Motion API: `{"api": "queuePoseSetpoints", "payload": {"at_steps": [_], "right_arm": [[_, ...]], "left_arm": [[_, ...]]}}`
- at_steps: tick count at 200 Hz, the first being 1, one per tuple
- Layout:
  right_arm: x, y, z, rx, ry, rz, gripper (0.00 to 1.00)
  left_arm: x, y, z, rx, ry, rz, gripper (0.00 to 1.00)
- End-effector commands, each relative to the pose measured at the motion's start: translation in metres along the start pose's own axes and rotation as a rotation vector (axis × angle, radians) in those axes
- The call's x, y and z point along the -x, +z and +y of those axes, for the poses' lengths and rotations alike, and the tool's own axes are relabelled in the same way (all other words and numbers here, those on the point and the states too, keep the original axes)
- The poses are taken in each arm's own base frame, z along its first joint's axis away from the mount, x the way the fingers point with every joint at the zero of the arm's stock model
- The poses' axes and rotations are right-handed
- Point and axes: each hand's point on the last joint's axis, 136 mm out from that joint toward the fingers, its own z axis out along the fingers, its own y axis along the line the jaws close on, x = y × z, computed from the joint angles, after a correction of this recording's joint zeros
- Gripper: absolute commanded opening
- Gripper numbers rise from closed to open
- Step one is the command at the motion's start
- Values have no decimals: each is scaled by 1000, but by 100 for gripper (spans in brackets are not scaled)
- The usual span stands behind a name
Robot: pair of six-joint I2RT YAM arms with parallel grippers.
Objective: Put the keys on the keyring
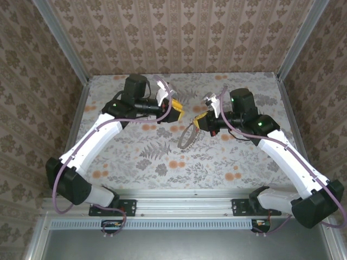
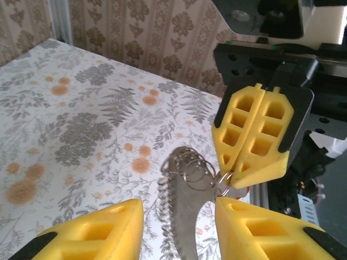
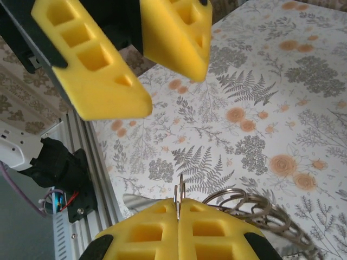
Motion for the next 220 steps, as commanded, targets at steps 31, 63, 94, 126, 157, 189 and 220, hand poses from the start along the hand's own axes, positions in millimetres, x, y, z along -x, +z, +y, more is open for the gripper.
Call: {"api": "queuePoseSetpoints", "payload": {"at_steps": [31, 63, 94, 126, 157, 189, 220], "right_arm": [[15, -7, 21, 83, -43, -43, 0], [16, -7, 22, 90, -46, -53, 0], [18, -7, 22, 91, -48, -60, 0], [21, -6, 22, 95, -47, -66, 0], [21, -5, 22, 96, -44, -68, 0], [20, -5, 21, 95, -42, -68, 0], [20, -5, 21, 94, -42, -69, 0]], "left_arm": [[0, 11, -17, -96, 23, 15, 41], [-1, 15, -22, -134, 16, 15, 41], [-2, 17, -23, -151, 6, 20, 41], [-4, 19, -30, -196, -2, 21, 40], [-7, 23, -34, -220, -7, 26, 38], [-6, 24, -36, -237, -7, 23, 31], [-5, 24, -38, -248, -5, 17, 19]]}}
